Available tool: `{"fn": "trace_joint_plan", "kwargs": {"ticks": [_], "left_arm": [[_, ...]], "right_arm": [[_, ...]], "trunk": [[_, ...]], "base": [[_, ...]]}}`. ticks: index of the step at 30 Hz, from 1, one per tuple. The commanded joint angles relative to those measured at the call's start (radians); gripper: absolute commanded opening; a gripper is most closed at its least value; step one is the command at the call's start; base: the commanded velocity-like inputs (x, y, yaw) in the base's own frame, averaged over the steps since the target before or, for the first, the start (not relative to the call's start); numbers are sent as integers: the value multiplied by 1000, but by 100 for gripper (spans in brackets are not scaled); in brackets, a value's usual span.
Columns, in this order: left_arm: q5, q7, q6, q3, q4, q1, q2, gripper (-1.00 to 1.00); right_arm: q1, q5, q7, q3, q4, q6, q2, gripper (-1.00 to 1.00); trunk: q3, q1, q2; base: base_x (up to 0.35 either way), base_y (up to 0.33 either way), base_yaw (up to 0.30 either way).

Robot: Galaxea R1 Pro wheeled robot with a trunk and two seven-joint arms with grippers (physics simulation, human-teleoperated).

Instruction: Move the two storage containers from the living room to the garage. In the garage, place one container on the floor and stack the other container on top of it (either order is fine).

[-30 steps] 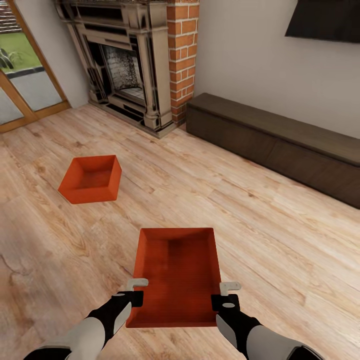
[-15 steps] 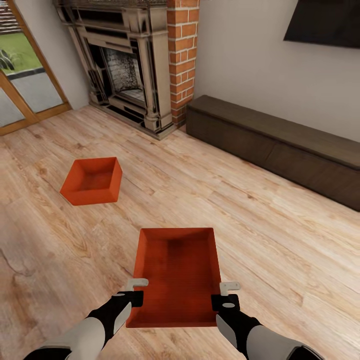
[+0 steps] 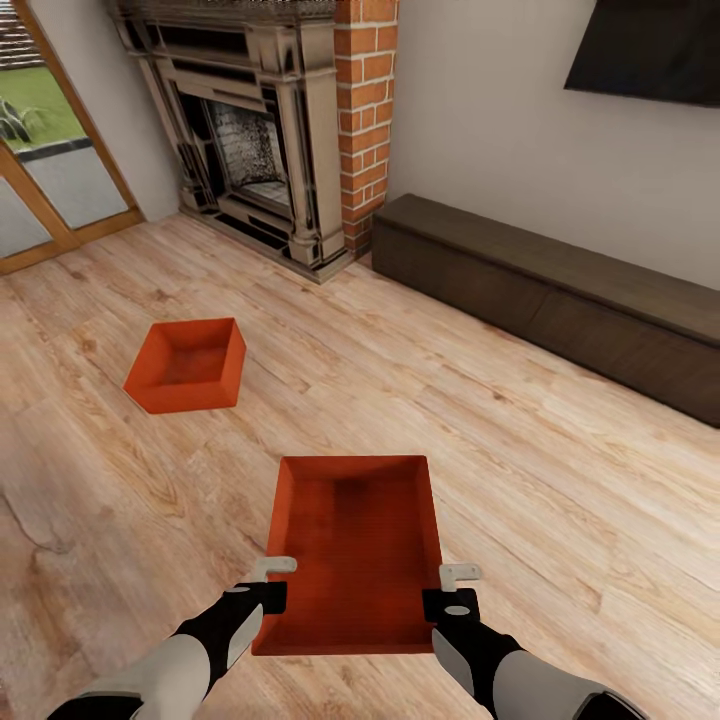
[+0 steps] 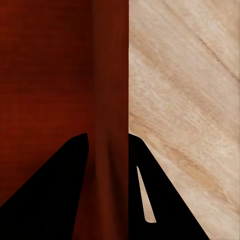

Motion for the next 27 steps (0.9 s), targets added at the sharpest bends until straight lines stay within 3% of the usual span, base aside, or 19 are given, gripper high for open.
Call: {"fn": "trace_joint_plan", "kwargs": {"ticks": [1,27], "left_arm": [[-9,9,7,42,-1,0,8,-100],[-9,9,6,42,-1,0,10,-100]], "right_arm": [[0,12,-7,-12,-2,-3,-4,-100],[0,12,-7,-12,-2,-3,-4,-100]], "trunk": [[3,-4,7],[84,-104,189]], "base": [[0,0,0],[0,0,0]]}}
